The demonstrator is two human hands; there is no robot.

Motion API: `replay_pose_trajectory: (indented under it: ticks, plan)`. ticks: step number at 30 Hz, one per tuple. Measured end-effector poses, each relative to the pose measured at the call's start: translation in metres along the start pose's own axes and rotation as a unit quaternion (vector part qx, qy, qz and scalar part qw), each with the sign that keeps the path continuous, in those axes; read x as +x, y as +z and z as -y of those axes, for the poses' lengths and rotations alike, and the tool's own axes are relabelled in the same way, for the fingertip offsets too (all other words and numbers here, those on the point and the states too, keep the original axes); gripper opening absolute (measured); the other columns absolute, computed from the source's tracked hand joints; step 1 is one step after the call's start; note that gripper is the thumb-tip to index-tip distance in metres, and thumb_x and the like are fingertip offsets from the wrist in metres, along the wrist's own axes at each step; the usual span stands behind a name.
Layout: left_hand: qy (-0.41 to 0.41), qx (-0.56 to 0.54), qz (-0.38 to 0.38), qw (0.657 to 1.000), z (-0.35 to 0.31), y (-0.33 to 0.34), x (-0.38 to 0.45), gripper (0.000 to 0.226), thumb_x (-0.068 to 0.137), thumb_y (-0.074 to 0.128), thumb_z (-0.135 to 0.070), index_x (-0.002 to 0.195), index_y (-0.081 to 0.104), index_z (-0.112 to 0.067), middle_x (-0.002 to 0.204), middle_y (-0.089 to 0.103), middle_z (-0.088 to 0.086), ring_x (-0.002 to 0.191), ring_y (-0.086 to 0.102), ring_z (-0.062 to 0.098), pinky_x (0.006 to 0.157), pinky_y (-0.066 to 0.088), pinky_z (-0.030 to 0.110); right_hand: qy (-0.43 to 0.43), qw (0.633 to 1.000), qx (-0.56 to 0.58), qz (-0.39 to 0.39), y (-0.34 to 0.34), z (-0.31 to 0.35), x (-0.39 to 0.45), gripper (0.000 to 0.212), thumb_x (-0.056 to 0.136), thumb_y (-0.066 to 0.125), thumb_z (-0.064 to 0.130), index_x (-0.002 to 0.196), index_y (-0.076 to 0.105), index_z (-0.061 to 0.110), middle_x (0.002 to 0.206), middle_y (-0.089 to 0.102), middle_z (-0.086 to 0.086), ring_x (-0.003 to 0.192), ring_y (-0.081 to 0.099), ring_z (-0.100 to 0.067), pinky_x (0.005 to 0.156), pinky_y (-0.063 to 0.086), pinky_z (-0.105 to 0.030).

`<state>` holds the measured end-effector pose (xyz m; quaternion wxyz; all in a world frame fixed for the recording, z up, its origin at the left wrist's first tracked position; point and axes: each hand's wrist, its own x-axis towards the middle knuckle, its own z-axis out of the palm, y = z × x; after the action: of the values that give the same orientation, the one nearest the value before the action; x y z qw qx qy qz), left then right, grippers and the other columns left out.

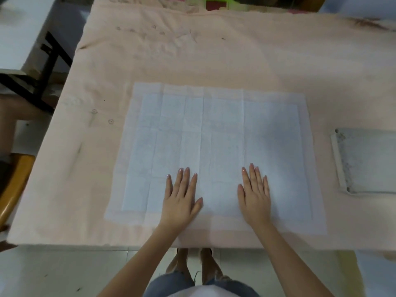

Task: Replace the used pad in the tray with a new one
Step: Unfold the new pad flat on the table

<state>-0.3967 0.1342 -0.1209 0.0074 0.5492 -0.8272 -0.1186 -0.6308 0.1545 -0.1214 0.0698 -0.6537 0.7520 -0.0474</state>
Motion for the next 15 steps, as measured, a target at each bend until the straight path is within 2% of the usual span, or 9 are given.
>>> replay_pose_trajectory:
  ticks: [5, 8, 12, 15]
  plan:
    - [0.092, 0.002, 0.024, 0.995, -0.017, 0.003, -0.023, 0.071, 0.091, 0.038, -0.055, 0.149, 0.028, -0.017, 0.158, 0.017, 0.013, 0.147, 0.009, 0.028, 0.113, 0.010, 0.054, -0.004, 0.999, -0.023, 0.031, -0.009, -0.008, -0.003, 0.061, 0.098, 0.014, 0.043, 0.149, 0.026, 0.012, 0.157, 0.017, -0.008, 0.146, 0.010, -0.020, 0.118, 0.008, -0.041]
    - [0.095, 0.008, 0.036, 0.995, -0.017, 0.007, -0.037, 0.071, 0.089, 0.041, -0.056, 0.147, 0.033, -0.017, 0.156, 0.022, 0.013, 0.146, 0.013, 0.028, 0.113, 0.011, 0.055, -0.018, 0.999, -0.022, 0.034, -0.018, -0.005, -0.020, 0.063, 0.097, 0.016, 0.046, 0.148, 0.027, 0.010, 0.157, 0.017, -0.010, 0.147, 0.009, -0.022, 0.117, 0.013, -0.045]
    - [0.086, 0.002, 0.042, 0.995, -0.008, 0.008, -0.051, 0.067, 0.088, 0.044, -0.053, 0.143, 0.042, -0.015, 0.153, 0.031, 0.014, 0.142, 0.025, 0.031, 0.112, 0.014, 0.055, -0.099, 0.993, -0.018, 0.063, -0.017, -0.004, -0.060, 0.063, 0.097, 0.018, 0.048, 0.142, 0.040, 0.009, 0.154, 0.028, -0.011, 0.144, 0.022, -0.025, 0.112, 0.024, -0.048]
    - [0.090, 0.003, 0.059, 0.994, -0.005, 0.008, -0.063, 0.064, 0.091, 0.039, -0.052, 0.144, 0.040, -0.016, 0.153, 0.031, 0.013, 0.142, 0.027, 0.031, 0.112, 0.016, 0.055, -0.077, 0.993, 0.003, 0.089, -0.009, -0.014, -0.086, 0.061, 0.094, 0.030, 0.048, 0.139, 0.044, 0.009, 0.152, 0.031, -0.010, 0.142, 0.026, -0.024, 0.114, 0.020, -0.045]
